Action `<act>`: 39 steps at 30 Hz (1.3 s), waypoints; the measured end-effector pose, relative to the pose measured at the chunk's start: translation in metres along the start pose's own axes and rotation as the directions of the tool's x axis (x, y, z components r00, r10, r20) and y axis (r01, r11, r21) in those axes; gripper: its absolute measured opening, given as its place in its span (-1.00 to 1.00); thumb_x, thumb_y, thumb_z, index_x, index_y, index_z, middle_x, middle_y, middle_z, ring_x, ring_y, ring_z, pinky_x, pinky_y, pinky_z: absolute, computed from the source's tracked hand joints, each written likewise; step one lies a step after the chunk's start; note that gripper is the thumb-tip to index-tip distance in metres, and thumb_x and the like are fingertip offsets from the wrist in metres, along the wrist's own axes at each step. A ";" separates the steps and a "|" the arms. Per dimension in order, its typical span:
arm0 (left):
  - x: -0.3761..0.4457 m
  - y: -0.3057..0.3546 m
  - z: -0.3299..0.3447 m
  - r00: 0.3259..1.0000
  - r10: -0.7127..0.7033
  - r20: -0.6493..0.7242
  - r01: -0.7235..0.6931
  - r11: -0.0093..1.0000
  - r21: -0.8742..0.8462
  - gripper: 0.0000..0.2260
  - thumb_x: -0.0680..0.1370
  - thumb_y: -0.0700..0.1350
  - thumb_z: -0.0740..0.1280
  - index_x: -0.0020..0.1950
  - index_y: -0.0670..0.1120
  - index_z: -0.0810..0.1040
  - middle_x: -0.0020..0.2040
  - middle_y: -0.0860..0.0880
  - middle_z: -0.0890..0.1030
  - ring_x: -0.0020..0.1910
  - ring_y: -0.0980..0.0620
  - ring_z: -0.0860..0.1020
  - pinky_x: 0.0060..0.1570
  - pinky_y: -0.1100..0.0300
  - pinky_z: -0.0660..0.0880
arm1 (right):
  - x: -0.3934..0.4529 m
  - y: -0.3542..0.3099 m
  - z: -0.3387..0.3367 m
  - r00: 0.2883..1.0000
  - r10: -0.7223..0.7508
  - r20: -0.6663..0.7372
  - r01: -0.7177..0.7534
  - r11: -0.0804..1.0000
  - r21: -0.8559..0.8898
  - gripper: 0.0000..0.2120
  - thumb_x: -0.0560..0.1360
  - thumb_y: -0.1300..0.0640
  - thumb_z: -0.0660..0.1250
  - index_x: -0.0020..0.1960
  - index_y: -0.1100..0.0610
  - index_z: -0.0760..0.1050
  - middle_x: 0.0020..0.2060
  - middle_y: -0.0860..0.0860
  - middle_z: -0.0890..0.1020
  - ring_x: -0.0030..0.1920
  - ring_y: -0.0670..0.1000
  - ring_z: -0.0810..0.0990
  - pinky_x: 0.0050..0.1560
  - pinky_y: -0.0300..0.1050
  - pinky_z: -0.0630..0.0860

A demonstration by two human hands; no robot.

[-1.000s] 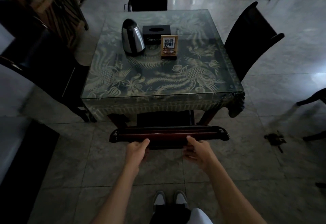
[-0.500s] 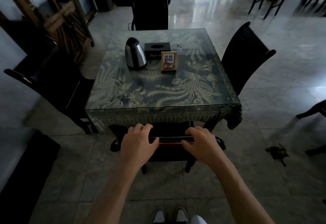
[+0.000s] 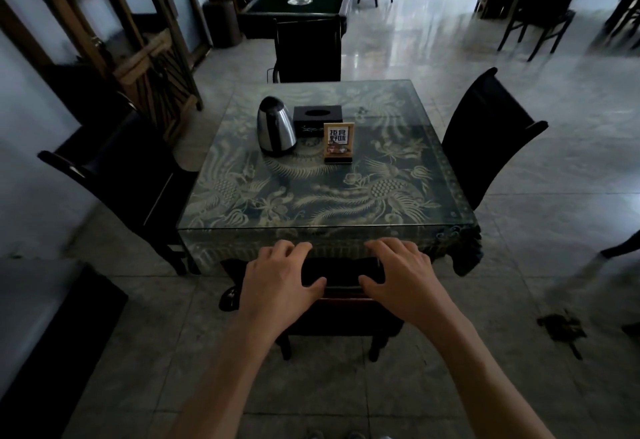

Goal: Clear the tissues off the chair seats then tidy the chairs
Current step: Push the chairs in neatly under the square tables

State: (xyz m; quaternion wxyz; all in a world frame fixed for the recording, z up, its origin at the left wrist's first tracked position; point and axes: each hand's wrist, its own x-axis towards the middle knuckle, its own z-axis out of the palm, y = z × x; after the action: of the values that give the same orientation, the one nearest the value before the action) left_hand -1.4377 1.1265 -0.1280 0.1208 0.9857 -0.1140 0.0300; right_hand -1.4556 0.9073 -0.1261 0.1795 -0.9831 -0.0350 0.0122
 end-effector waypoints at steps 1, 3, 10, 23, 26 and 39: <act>-0.001 0.000 0.001 1.000 -0.007 0.001 0.007 1.000 0.001 -0.40 0.45 0.33 0.27 0.43 0.13 0.29 0.28 0.08 0.42 0.25 0.00 0.40 0.16 0.07 0.43 | 0.001 0.001 0.001 1.000 -0.002 0.006 0.002 1.000 0.003 -0.41 0.47 -0.22 0.30 0.44 -0.08 0.27 0.37 -0.10 0.38 0.37 0.07 0.31 0.32 0.06 0.29; -0.001 0.001 0.003 1.000 -0.021 0.010 0.021 1.000 0.001 -0.41 0.46 0.32 0.27 0.43 0.13 0.30 0.28 0.08 0.42 0.25 -0.01 0.40 0.15 0.07 0.43 | 0.004 0.003 0.002 1.000 -0.014 0.021 0.014 1.000 0.006 -0.40 0.48 -0.22 0.29 0.45 -0.09 0.26 0.39 -0.10 0.36 0.38 0.07 0.30 0.33 0.06 0.29; -0.010 -0.008 0.005 0.992 -0.125 -0.002 0.125 0.992 -0.016 -0.45 0.49 0.29 0.25 0.42 0.12 0.31 0.27 0.08 0.43 0.23 0.01 0.42 0.13 0.09 0.44 | 0.024 -0.007 0.013 0.991 -0.104 0.084 0.100 0.994 0.045 -0.40 0.49 -0.21 0.29 0.47 -0.07 0.24 0.41 -0.08 0.35 0.41 0.07 0.27 0.36 0.06 0.29; -0.009 -0.158 -0.018 0.937 -0.341 -0.078 0.338 0.940 -0.046 -0.42 0.42 0.34 0.13 0.36 0.10 0.38 0.22 0.06 0.49 0.19 -0.01 0.47 0.11 0.04 0.47 | 0.111 -0.152 0.064 0.920 -0.344 0.185 0.335 0.939 0.081 -0.37 0.51 -0.19 0.28 0.51 -0.08 0.18 0.46 -0.09 0.28 0.46 0.04 0.19 0.42 0.04 0.20; -0.007 -0.217 -0.033 0.926 -0.359 -0.112 0.353 0.933 -0.071 -0.44 0.43 0.31 0.19 0.37 0.10 0.40 0.24 0.06 0.49 0.23 -0.02 0.46 0.15 0.04 0.44 | 0.138 -0.209 0.082 0.906 -0.381 0.183 0.372 0.925 0.084 -0.36 0.51 -0.18 0.28 0.51 -0.05 0.19 0.48 -0.08 0.26 0.48 0.05 0.17 0.43 0.05 0.17; -0.010 -0.454 -0.110 0.863 -0.486 -0.139 0.476 0.873 -0.105 -0.46 0.50 0.25 0.27 0.43 0.09 0.36 0.35 0.01 0.42 0.33 -0.08 0.36 0.27 -0.04 0.35 | 0.239 -0.446 0.152 0.845 -0.472 0.250 0.460 0.881 0.108 -0.37 0.54 -0.19 0.24 0.54 -0.09 0.14 0.53 -0.07 0.18 0.52 0.06 0.11 0.47 0.09 0.16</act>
State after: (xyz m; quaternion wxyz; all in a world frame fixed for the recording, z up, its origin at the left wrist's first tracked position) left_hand -1.3453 1.5846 -0.1269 0.1664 0.9726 0.1445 0.0745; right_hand -1.2517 1.3942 -0.1136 0.1922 -0.9300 -0.2962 0.1023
